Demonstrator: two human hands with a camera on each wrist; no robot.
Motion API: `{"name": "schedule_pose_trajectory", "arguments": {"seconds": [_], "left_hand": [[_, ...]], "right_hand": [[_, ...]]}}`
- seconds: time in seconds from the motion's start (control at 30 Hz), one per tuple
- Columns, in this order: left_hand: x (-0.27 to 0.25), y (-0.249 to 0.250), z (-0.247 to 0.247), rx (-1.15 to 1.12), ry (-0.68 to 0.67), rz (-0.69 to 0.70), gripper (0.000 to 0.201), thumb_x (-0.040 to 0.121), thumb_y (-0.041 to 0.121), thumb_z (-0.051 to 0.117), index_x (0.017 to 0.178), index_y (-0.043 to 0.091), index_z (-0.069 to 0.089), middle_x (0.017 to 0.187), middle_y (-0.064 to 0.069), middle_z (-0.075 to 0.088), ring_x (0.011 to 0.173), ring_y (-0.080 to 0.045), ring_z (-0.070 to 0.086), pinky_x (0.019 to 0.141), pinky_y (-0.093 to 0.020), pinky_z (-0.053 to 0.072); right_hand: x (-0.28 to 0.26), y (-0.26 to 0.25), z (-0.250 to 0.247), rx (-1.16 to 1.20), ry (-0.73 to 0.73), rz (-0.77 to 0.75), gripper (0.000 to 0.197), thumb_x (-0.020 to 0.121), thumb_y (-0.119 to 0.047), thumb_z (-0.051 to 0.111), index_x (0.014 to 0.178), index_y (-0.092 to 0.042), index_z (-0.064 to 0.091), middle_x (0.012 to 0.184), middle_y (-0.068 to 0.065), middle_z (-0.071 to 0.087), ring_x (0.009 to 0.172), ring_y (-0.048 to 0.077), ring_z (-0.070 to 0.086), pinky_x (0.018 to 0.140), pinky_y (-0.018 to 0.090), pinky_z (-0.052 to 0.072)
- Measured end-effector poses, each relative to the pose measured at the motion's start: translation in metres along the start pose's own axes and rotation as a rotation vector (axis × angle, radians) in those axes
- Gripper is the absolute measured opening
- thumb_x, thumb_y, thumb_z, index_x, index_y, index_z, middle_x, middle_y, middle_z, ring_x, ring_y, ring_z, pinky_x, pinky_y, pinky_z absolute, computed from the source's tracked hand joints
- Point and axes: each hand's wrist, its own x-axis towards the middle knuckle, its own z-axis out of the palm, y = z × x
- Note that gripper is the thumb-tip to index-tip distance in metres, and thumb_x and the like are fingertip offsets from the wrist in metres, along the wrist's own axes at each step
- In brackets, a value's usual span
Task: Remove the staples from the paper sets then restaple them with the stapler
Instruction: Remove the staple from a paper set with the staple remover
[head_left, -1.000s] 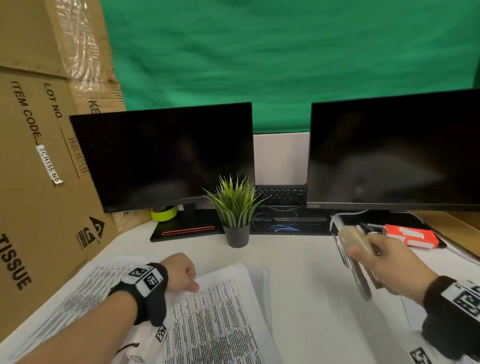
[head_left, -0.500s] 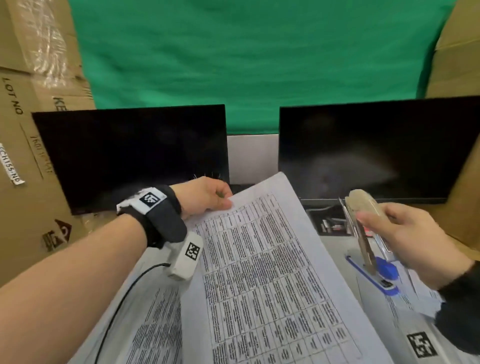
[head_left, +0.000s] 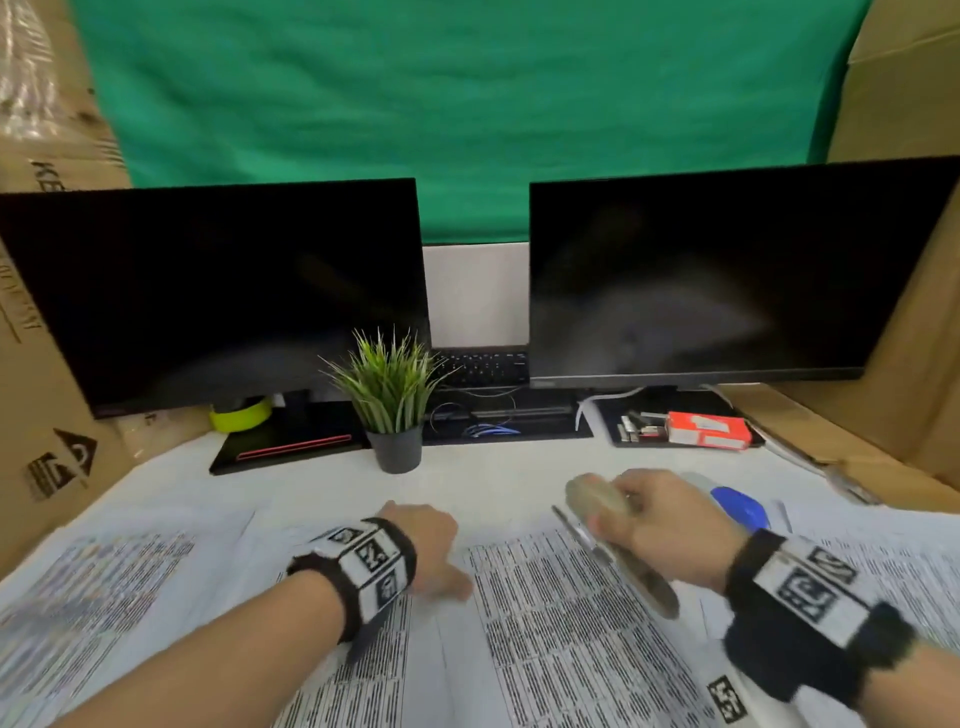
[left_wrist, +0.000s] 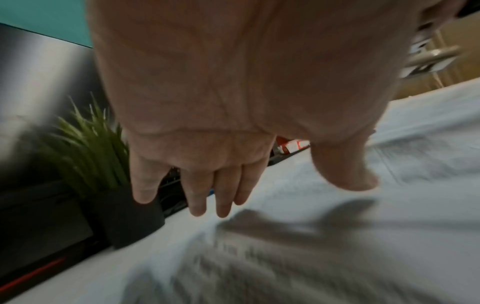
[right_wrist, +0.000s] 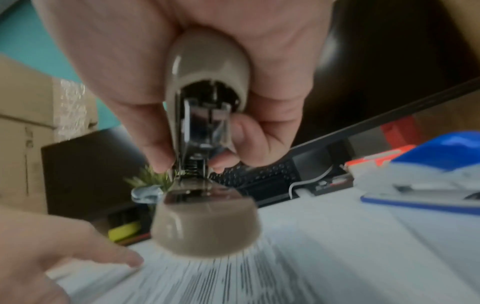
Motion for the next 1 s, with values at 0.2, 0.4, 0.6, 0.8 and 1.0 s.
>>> {"name": "schedule_pose_trajectory", "arguments": {"seconds": [0.2, 0.4, 0.6, 0.8, 1.0], "left_hand": [[-0.007, -0.003, 0.039, 0.015, -0.136, -0.015, 0.115, 0.075, 0.086, 0.038, 0.155, 0.014, -0.004, 0.163, -0.003, -0.004, 0.150, -0.022, 0.005, 0.119, -0.054, 0.000], [-0.001, 0.001, 0.046, 0.015, -0.134, -0.011, 0.131, 0.062, 0.093, 0.043, 0.154, 0.014, -0.008, 0.163, -0.003, -0.007, 0.150, -0.022, -0.001, 0.116, -0.059, -0.006], [-0.003, -0.001, 0.049, -0.058, -0.154, 0.005, 0.137, 0.058, 0.093, 0.048, 0.153, 0.015, -0.014, 0.162, -0.001, -0.013, 0.150, -0.022, -0.007, 0.116, -0.059, -0.008], [-0.001, -0.002, 0.049, -0.079, -0.148, 0.025, 0.137, 0.060, 0.091, 0.050, 0.153, 0.014, -0.014, 0.162, -0.002, -0.013, 0.150, -0.023, -0.007, 0.117, -0.057, -0.008], [0.002, -0.003, 0.049, -0.049, -0.165, 0.036, 0.136, 0.061, 0.091, 0.050, 0.152, 0.014, -0.015, 0.162, -0.004, -0.013, 0.150, -0.026, -0.006, 0.116, -0.059, -0.010]], "right_hand": [[0.030, -0.023, 0.071, -0.363, -0.188, -0.128, 0.010, 0.093, -0.026, 0.048, 0.088, -0.018, 0.050, 0.102, 0.008, 0.063, 0.094, 0.023, 0.060, 0.080, 0.030, 0.050], [0.066, -0.028, 0.110, -0.579, -0.213, -0.205, 0.017, 0.094, -0.024, 0.038, 0.102, -0.016, 0.052, 0.096, 0.009, 0.056, 0.093, 0.027, 0.054, 0.074, 0.031, 0.042], [0.079, -0.024, 0.116, -0.563, -0.210, -0.197, 0.016, 0.092, -0.030, 0.036, 0.098, -0.024, 0.049, 0.093, 0.006, 0.051, 0.086, 0.027, 0.053, 0.072, 0.030, 0.042], [0.083, -0.013, 0.122, -0.580, -0.179, -0.134, 0.015, 0.088, -0.017, 0.038, 0.097, -0.029, 0.043, 0.096, 0.002, 0.048, 0.090, 0.025, 0.053, 0.070, 0.030, 0.038], [0.097, -0.043, 0.129, -0.615, -0.180, -0.119, 0.014, 0.097, -0.022, 0.036, 0.107, -0.018, 0.045, 0.110, 0.007, 0.049, 0.109, 0.027, 0.048, 0.087, 0.034, 0.042]]}}
